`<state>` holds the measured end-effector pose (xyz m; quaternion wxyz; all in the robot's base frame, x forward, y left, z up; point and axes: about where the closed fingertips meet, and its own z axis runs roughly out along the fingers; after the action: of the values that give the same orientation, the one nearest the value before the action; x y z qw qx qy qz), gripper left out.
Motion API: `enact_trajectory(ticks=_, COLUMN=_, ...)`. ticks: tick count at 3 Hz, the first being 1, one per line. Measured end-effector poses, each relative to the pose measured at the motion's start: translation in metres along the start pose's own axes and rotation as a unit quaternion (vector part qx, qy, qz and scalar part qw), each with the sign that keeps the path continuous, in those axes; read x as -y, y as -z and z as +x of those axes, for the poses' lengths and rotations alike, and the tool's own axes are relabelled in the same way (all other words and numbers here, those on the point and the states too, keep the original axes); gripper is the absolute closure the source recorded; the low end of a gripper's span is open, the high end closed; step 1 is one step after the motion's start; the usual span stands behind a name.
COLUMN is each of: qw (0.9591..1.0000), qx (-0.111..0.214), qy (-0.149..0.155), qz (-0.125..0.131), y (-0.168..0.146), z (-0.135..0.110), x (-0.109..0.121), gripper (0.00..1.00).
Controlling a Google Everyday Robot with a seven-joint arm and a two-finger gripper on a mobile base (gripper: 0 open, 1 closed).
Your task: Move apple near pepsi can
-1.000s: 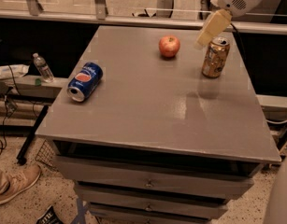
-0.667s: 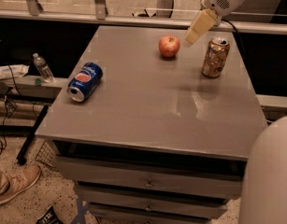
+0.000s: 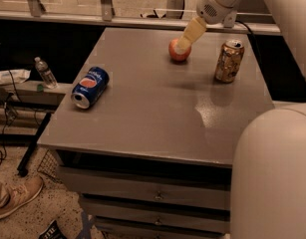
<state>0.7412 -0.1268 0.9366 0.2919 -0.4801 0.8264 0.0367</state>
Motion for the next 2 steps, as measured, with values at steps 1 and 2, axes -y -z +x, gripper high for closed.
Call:
enact_trajectory(ticks=1, qw=0.9994, qx=-0.019, qy=-0.028, qz=-0.001, y=-0.024, z=0.003, x=-0.003, gripper=0.00)
enact_trajectory(ticks=2, qw=0.9979, qx=-0.028, qy=-0.059, qz=0.007, y=-0.038, z=0.009, x=0.003, gripper=0.00)
